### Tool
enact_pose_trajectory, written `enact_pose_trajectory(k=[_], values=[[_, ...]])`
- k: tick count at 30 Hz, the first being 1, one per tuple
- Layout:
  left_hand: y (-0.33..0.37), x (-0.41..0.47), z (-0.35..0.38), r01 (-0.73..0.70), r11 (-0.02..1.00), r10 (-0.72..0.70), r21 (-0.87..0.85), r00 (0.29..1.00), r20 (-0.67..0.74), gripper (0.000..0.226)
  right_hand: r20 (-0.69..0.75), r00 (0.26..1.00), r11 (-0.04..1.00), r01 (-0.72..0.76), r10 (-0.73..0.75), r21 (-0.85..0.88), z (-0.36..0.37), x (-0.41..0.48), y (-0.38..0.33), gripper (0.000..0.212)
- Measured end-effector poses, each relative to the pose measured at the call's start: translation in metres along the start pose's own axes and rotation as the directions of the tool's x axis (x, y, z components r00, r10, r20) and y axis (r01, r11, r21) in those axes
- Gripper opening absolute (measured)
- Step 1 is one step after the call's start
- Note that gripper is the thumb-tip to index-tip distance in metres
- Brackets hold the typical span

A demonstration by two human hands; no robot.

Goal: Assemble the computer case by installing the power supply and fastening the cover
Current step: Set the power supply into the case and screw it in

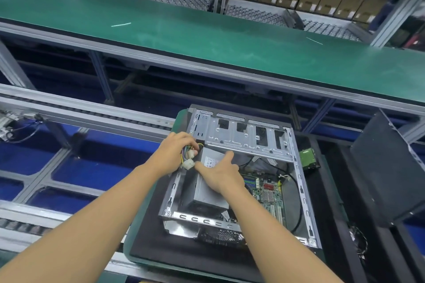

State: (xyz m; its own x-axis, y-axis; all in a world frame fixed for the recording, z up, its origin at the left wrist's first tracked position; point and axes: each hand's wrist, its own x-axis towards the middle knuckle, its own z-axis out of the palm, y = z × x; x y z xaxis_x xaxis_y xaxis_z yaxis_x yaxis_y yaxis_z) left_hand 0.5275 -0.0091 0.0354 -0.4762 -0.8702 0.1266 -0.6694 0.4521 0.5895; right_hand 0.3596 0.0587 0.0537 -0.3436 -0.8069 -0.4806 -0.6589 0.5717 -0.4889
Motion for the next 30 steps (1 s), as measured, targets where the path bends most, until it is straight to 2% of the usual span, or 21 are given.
enact_pose_trajectory(k=[3, 9, 12, 14, 16, 19, 22, 26, 28, 30], values=[[-0.001, -0.002, -0.001, 0.017, 1.0, -0.017, -0.003, 1.0, -0.025, 0.035, -0.039, 0.999, 0.999, 0.027, -0.028, -0.044, 0.0, -0.001, -0.005, 0.106], [0.0, -0.004, -0.006, 0.065, 0.998, -0.065, 0.018, 0.998, 0.012, 0.062, -0.05, 0.996, 0.993, 0.07, -0.075, -0.096, 0.006, 0.002, -0.011, 0.116], [-0.004, -0.008, -0.004, 0.083, 0.996, -0.083, -0.015, 0.997, 0.0, 0.063, -0.034, 0.996, 0.99, 0.074, -0.078, -0.123, 0.005, 0.006, -0.012, 0.115], [-0.004, -0.012, -0.003, 0.08, 0.996, -0.08, -0.043, 0.997, -0.014, 0.057, -0.017, 0.995, 0.987, 0.096, -0.099, -0.13, 0.005, 0.009, -0.008, 0.108], [-0.002, -0.015, -0.003, 0.088, 0.995, -0.091, -0.052, 0.994, -0.055, 0.053, -0.02, 0.99, 0.986, 0.14, -0.143, -0.092, 0.005, 0.013, -0.001, 0.091], [0.0, -0.018, -0.001, 0.156, 0.985, -0.163, -0.071, 0.982, -0.099, 0.051, 0.012, 0.979, 0.979, 0.205, -0.206, 0.019, 0.006, 0.018, 0.012, 0.081], [0.001, -0.018, 0.001, 0.248, 0.94, -0.271, -0.234, 0.96, -0.071, 0.056, 0.031, 0.974, 0.953, 0.211, -0.223, 0.219, 0.013, 0.019, 0.022, 0.072], [0.008, -0.025, 0.012, 0.342, 0.823, -0.326, -0.453, 0.938, 0.117, 0.063, 0.115, 0.975, 0.843, 0.102, -0.19, 0.528, 0.027, 0.016, 0.027, 0.078], [0.006, -0.028, 0.017, 0.423, 0.799, -0.367, -0.428, 0.906, 0.212, 0.071, 0.159, 0.962, 0.749, 0.063, -0.22, 0.66, 0.03, 0.014, 0.029, 0.081], [0.004, -0.029, 0.022, 0.501, 0.737, -0.427, -0.454, 0.865, 0.262, 0.071, 0.193, 0.948, 0.716, 0.05, -0.254, 0.696, 0.032, 0.013, 0.031, 0.086]])
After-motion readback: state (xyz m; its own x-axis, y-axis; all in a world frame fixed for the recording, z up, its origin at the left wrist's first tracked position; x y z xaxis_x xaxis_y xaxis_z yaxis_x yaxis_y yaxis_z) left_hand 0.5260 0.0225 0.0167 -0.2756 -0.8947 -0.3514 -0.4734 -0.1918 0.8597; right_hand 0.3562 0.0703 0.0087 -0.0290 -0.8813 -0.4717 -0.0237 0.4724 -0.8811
